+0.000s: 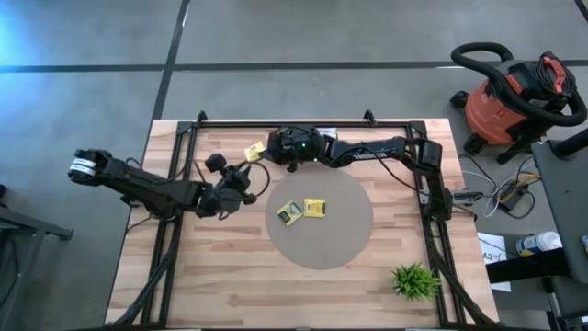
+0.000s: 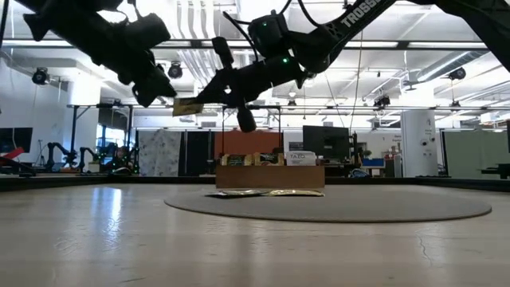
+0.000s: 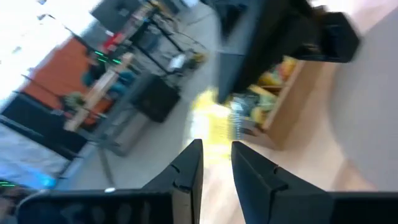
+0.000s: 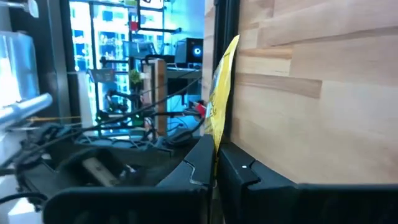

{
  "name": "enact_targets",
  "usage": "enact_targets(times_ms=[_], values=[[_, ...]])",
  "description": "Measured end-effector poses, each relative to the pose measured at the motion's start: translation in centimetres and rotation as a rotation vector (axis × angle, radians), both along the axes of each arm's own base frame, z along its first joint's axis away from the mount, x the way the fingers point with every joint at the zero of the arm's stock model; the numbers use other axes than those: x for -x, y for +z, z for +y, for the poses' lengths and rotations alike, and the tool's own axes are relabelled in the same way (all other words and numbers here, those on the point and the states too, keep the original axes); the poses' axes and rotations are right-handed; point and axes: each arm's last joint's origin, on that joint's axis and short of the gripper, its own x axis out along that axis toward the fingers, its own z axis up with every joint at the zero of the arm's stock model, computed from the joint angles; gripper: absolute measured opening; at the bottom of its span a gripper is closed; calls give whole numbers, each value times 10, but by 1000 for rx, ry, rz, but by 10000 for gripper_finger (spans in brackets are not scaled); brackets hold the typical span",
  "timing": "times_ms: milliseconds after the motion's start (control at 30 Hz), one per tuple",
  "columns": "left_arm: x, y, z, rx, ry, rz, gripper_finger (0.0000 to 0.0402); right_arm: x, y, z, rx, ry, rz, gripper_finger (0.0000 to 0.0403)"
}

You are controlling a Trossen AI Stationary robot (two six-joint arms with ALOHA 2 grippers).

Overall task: Pick & Place Tea
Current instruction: Put the left yellow tea bag into the left compartment of the wooden organizer

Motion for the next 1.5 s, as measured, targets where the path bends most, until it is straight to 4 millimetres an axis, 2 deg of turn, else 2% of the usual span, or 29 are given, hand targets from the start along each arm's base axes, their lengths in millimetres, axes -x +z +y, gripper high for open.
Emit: enact_targets(times_ms=[133,333,433,667,867,1500], values=[[-2,-2,6,94,-32,-46,80,-1,5,-3,-12,-11,-17,8],[0,5,9,98,-19,-79,81,2,0,-9,-50,-37,71,8],[1,7,13,105,-3,-97,81,2,0,-10,-64,-44,61,8],[6,-3,31,273,32,-92,81,2,1,-11,-73,-57,50,8],[6,-4,38,315,30,-89,81,3,1,-12,-70,-75,51,8],[-3,7,39,112,-97,32,81,4,1,-17,-92,-102,45,8]])
